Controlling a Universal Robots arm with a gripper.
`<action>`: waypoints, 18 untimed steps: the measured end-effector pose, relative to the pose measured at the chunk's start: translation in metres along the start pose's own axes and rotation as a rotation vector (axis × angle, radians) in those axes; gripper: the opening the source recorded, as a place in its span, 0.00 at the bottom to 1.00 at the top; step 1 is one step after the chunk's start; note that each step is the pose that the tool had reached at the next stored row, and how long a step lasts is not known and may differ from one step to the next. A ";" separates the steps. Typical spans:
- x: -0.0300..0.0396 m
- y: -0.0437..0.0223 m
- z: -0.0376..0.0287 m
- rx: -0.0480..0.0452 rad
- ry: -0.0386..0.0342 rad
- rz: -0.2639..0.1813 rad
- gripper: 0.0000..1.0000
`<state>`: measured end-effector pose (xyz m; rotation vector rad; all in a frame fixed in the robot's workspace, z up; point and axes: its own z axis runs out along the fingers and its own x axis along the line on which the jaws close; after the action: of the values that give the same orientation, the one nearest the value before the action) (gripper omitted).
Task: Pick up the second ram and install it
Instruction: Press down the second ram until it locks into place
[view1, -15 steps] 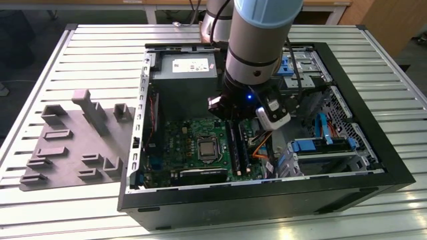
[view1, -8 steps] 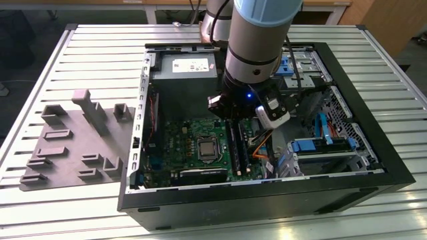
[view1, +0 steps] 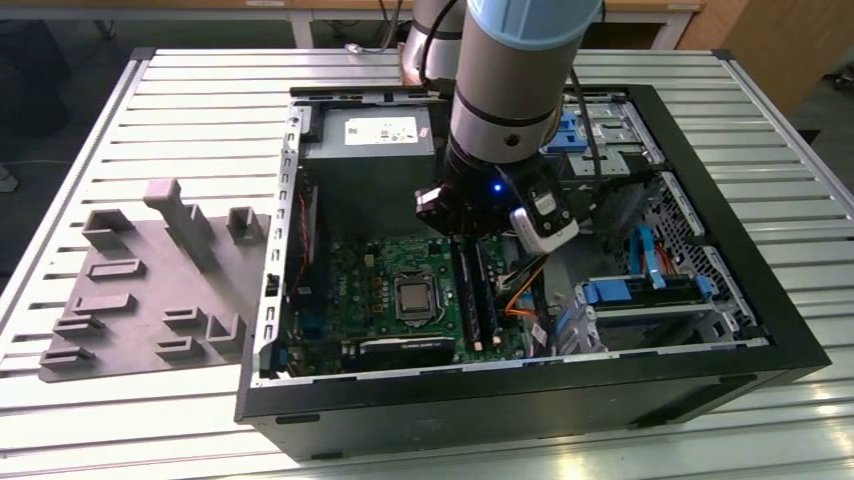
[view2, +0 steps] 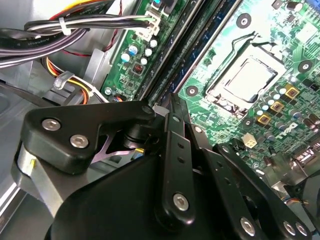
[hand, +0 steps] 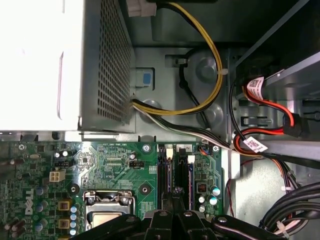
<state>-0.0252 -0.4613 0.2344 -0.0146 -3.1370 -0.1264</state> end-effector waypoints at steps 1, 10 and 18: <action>0.0000 0.0007 0.0000 0.0001 0.0000 0.000 0.11; 0.0001 0.0064 0.0014 -0.0001 -0.0006 0.007 0.11; 0.0003 0.0104 0.0046 0.0000 -0.0012 0.016 0.11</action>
<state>-0.0254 -0.4506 0.2306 -0.0390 -3.1374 -0.1265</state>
